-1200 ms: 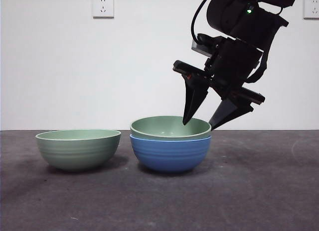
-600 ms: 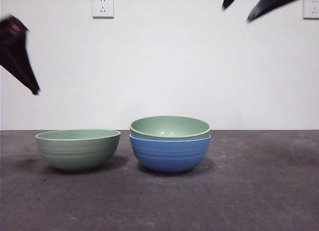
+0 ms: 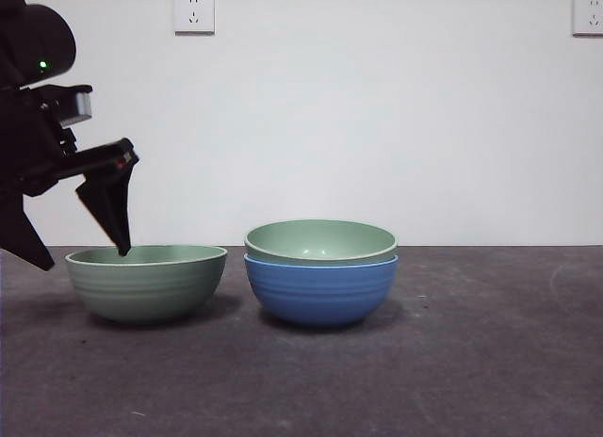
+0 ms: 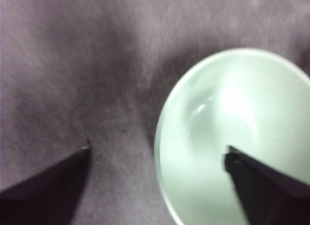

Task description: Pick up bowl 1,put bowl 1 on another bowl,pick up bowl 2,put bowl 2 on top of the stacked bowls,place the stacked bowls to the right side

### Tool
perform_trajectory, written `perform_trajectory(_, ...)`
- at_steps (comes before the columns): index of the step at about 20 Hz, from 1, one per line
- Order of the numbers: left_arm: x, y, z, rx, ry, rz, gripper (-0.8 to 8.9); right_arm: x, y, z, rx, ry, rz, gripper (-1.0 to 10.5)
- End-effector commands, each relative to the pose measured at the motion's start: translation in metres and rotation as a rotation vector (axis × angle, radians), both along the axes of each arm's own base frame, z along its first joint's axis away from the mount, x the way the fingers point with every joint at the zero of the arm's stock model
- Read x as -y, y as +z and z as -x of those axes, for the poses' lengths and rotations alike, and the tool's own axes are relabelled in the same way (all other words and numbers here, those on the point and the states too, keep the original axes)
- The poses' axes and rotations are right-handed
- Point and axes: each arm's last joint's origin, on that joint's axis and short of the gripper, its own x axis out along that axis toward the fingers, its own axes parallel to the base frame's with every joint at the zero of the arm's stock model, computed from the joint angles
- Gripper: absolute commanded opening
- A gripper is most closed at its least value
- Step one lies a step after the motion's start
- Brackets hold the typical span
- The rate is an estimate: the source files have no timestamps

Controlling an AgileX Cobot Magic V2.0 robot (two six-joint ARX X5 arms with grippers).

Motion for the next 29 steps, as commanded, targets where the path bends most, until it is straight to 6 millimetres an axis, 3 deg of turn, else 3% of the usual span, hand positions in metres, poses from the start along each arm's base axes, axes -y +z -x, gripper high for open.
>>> perform_trajectory(1, 0.001, -0.001, 0.0, -0.005, 0.001, 0.003, 1.62, 0.0, 0.0, 0.0, 0.005, 0.001, 0.008, 2.6)
perform_trajectory(3, 0.001, -0.002, 0.001, -0.019, 0.0, 0.0, 0.84, 0.0, 0.0, 0.0, 0.006, 0.002, 0.007, 2.6)
perform_trajectory(7, 0.001, -0.003, 0.003, -0.047, 0.0, -0.005, 0.76, 0.0, 0.0, 0.0, 0.006, 0.002, 0.008, 2.6)
perform_trajectory(9, 0.001, -0.003, 0.003, -0.048, 0.0, -0.005, -0.06, 0.0, 0.0, 0.0, 0.006, 0.002, 0.008, 2.6)
perform_trajectory(15, 0.001, 0.001, 0.002, -0.041, -0.012, 0.02, -0.08, 0.0, 0.0, 0.0, 0.006, 0.002, 0.008, 2.6)
perform_trajectory(17, 0.002, 0.014, 0.0, -0.015, -0.015, 0.026, -0.07, 0.0, 0.0, 0.0, 0.006, 0.002, 0.008, 2.6)
perform_trajectory(20, 0.014, 0.052, -0.003, 0.035, -0.054, 0.033, -0.06, 0.0, 0.0, 0.0, 0.008, 0.006, 0.014, 2.6)
perform_trajectory(25, 0.059, 0.116, 0.0, 0.155, -0.209, 0.047, -0.06, 0.0, -0.001, 0.0, 0.001, 0.006, 0.018, 2.6)
perform_trajectory(27, 0.078, 0.123, 0.004, 0.195, -0.252, 0.036, -0.06, 0.001, -0.001, 0.001, -0.009, 0.006, 0.023, 2.6)
perform_trajectory(29, 0.095, 0.117, 0.006, 0.19, -0.286, 0.018, -0.06, 0.001, -0.002, 0.001, -0.013, 0.007, 0.027, 2.6)
